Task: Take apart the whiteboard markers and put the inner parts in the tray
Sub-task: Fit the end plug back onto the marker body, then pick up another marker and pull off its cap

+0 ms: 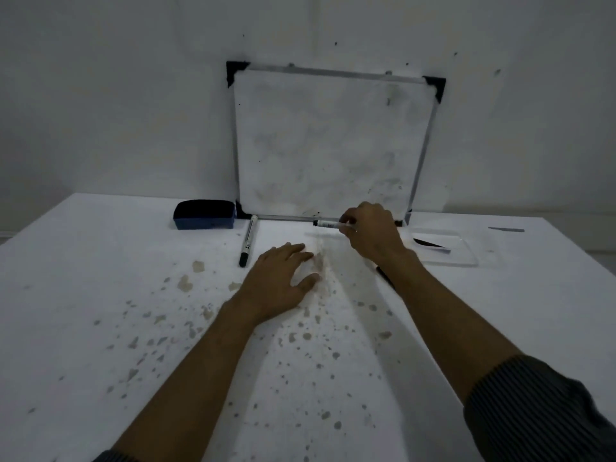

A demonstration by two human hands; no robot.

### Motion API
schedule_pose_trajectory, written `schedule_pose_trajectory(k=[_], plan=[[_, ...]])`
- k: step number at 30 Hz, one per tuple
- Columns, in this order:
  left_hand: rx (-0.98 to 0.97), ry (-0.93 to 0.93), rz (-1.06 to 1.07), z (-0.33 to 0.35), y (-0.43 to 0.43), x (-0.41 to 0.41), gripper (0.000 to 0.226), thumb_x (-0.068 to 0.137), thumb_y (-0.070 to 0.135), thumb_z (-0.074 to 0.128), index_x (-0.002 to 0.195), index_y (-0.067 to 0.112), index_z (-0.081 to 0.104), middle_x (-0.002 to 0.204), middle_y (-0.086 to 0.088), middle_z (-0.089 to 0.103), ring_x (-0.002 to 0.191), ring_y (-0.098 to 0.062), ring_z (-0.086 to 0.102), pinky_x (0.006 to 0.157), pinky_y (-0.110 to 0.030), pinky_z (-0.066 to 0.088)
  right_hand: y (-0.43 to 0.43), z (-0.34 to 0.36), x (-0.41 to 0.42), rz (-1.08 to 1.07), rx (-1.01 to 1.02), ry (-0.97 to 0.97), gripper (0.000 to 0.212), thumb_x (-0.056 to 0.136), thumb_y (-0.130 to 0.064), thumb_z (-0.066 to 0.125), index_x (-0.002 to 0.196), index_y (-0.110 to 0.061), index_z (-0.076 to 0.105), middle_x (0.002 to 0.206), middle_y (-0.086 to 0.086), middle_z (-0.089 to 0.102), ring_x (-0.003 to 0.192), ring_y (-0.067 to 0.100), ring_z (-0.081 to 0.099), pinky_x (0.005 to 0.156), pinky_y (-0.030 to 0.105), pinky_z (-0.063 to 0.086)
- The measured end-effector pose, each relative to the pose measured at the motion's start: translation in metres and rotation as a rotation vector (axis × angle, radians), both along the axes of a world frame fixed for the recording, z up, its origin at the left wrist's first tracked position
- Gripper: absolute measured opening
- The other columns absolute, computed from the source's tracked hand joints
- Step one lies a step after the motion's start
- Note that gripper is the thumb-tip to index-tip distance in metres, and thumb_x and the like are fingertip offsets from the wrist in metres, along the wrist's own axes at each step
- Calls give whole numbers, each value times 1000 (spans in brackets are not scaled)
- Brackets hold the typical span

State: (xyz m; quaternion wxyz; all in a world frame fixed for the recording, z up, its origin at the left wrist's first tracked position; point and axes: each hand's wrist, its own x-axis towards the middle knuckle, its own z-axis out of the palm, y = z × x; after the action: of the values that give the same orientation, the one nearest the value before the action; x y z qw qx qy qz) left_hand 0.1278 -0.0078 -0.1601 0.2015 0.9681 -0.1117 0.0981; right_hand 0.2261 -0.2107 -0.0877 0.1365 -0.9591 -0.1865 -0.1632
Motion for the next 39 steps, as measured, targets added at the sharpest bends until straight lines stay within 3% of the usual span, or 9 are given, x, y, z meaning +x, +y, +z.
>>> schedule_pose_trajectory(k=[11,15,18,21,25,28,30,34,39], plan=[[-37,-96,-17,-15,3,7,61,104,56,47,155,22,46,166,-3,40,154,-21,31,128,-39,14,20,-36,38,-40,-121,-157,31,100,-40,61,119,-23,79,107,8,73,104,31,58,90,41,38],[-38,-102,-11,-14,3,8,61,103,56,49,154,22,47,165,-3,42,153,-21,34,127,-39,18,23,-37,24,-67,-107,-160,33,99,-33,64,128,-21,74,113,7,71,109,30,56,94,39,36],[-40,-83,-12,-11,1,6,61,103,55,50,154,21,48,165,-3,41,152,-21,34,126,-39,19,24,-39,-7,-69,14,-80,39,93,-27,73,131,-15,70,123,10,66,116,30,56,100,39,38],[-93,-29,5,-3,1,3,60,101,53,57,152,20,52,163,0,44,151,-19,37,126,-38,22,23,-47,-58,2,322,83,34,97,-15,69,131,-9,66,132,15,55,120,30,59,106,39,46],[-284,-21,14,11,0,-10,42,101,38,65,137,17,63,141,-2,63,129,-19,58,110,-38,46,17,-57,-111,36,487,203,35,101,-12,63,135,-5,61,138,13,51,124,24,60,99,12,37],[-327,-226,175,20,3,-18,28,100,26,66,124,14,70,119,-6,72,108,-21,65,96,-39,53,14,-63,-138,72,435,180,33,102,-19,63,132,-7,65,134,10,58,122,21,59,99,11,32],[-203,-305,369,24,11,-16,32,98,20,67,127,6,68,126,-17,68,117,-34,62,101,-44,46,13,-65,-147,112,419,180,32,102,-22,63,131,-10,67,131,8,62,121,22,59,100,15,35],[-151,-108,678,23,24,-9,49,105,29,60,142,-2,49,139,-24,55,128,-38,51,105,-44,40,8,-63,-146,128,436,173,32,101,-23,64,130,-11,68,128,8,65,120,23,60,101,23,41],[-197,-109,705,22,28,-6,30,107,19,56,125,-4,59,128,-24,60,116,-37,60,98,-43,48,8,-61,-142,110,505,192,30,100,-25,65,127,-13,68,124,6,68,117,21,62,103,32,49]])
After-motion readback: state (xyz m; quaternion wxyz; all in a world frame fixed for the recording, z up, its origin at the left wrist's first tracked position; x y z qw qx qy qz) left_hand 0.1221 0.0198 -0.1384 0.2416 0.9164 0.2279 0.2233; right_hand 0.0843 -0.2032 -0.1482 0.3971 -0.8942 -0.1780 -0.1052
